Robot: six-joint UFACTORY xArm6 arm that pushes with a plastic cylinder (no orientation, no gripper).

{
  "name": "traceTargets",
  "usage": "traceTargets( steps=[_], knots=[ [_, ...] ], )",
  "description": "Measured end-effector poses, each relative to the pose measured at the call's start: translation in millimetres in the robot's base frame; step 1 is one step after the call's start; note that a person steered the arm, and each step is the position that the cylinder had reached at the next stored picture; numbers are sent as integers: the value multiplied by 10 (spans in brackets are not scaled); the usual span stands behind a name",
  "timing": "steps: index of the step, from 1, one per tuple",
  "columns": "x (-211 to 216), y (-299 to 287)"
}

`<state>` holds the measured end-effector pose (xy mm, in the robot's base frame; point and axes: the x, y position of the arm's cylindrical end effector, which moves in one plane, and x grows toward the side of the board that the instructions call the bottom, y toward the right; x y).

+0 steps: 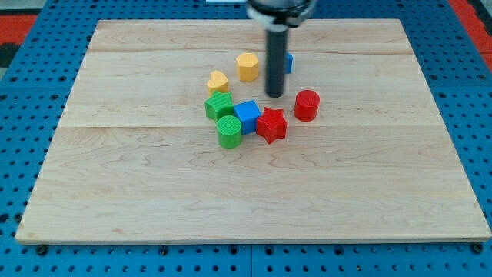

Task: Push the red circle and heart into the group of blocks

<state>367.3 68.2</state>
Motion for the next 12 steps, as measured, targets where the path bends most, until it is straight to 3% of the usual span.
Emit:
traceTargets(
  steps=[1,2,4,5,6,7,8,9,12],
  knots=[
    [-52,624],
    [199,740],
    [239,-238],
    [-110,-280],
    [-455,-774],
    [-513,-1562],
    [-213,-1635],
    [-133,-1227],
    [-194,-911]
  ],
)
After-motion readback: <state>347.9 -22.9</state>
